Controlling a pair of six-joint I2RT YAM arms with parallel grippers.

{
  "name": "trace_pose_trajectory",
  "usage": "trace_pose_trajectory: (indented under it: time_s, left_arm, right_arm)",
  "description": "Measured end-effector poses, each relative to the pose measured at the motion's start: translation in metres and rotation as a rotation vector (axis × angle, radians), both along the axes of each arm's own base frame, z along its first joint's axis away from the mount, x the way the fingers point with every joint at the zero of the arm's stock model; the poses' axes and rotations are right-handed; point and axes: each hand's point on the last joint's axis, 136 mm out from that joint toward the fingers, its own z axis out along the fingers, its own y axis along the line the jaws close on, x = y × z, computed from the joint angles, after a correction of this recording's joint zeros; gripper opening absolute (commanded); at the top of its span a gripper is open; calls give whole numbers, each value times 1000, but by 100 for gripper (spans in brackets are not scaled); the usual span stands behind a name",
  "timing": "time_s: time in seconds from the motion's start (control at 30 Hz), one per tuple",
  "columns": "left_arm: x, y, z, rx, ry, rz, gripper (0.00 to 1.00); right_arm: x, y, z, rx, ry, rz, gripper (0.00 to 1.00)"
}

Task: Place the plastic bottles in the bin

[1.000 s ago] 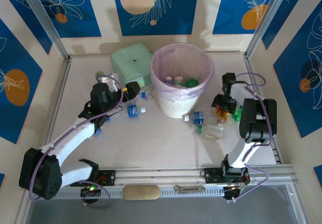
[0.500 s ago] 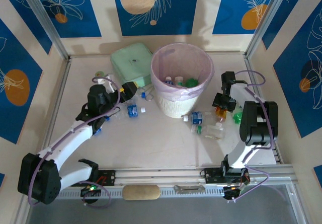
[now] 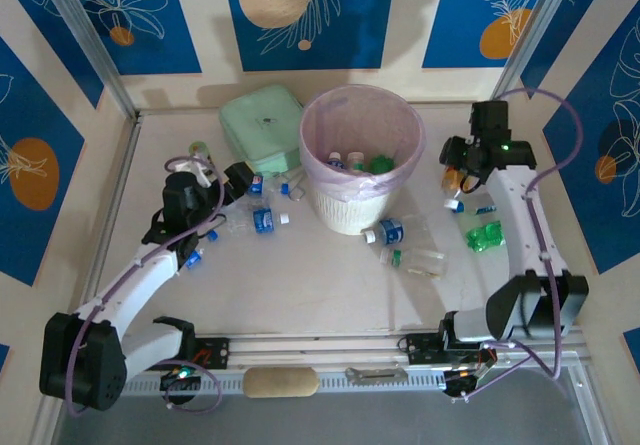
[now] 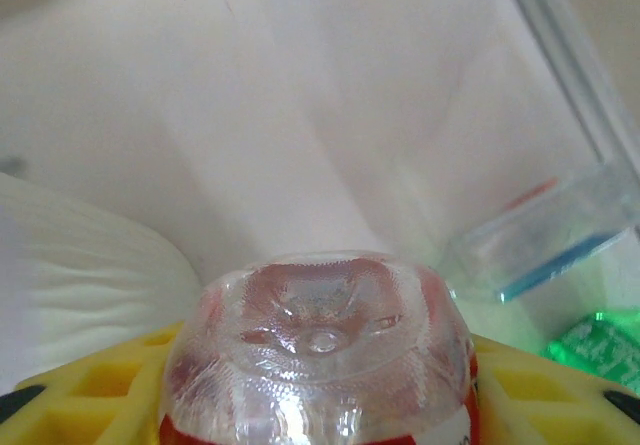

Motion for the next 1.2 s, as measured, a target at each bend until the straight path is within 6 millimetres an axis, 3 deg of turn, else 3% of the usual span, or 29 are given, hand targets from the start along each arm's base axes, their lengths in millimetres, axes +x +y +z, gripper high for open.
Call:
trace_pose_trajectory:
  time_s: [0.17,0.33,0.47,0.57,0.7,0.87,1.07,1.2]
  left_arm:
    - [-5,18,-17,-9,52,56,100]
    - [-14,37,-17,-7,51,118,100]
    - [-18,44,-13,-6,47,139,100]
    - [-21,46,-12,-4,49,143,100]
    - [-27,48,-12,1,54,144,100]
    - [-38,51,-13,16,60,147,100]
    - [-45,55,-11,37,57,156,100]
    - [-47,55,-14,39,69,156,100]
  right_arm:
    - [-7,26,86,51,-232,98,45]
    - [-24,59,154,131,-459,223,44]
    - [-25,87,195,203,-615,324,44]
    - [-13,109,209,245,-680,392,44]
    - [16,138,199,278,-676,458,44]
    - [48,189,151,282,-560,554,44]
    - [62,237,99,263,-440,635,45]
    - [66,251,76,235,-388,654,46]
